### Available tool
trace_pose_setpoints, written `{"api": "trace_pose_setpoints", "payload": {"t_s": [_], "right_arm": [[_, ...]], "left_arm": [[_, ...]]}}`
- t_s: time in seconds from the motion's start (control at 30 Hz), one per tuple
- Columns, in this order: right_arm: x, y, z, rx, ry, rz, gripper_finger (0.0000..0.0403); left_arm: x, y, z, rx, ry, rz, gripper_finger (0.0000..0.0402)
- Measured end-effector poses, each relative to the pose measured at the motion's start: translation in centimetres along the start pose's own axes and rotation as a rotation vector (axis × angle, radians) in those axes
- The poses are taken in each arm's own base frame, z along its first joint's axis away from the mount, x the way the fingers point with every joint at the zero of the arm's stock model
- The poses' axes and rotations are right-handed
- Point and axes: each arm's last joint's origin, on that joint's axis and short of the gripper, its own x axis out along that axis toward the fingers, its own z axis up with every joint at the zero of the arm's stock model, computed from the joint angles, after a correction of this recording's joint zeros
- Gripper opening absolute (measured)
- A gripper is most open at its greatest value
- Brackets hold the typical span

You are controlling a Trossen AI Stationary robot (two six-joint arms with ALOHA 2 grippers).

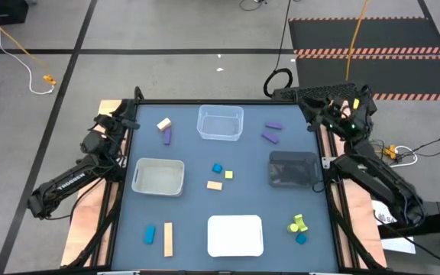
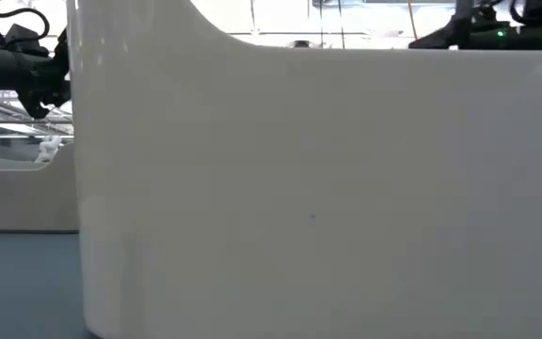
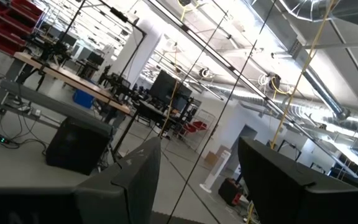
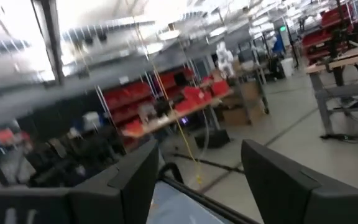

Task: Sort & place blocks by color
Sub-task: Put the violet block into the black bin

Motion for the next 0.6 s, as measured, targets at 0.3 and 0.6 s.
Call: {"api": "trace_pose_setpoints", "payload": {"t_s": [0.3, 0.6], "right_arm": [[3.8, -1.1, 1.5, -0.094, 0.288, -0.093, 0.0222], [6.1, -2.7, -1.0, -0.051, 0.451, -0.114, 0.0222]], "left_arm": [[0.0, 0.0, 0.0, 0.000, 0.000, 0.000, 0.0216], [0.0, 0.0, 0.0, 0.000, 0.000, 0.000, 0.0216]]}}
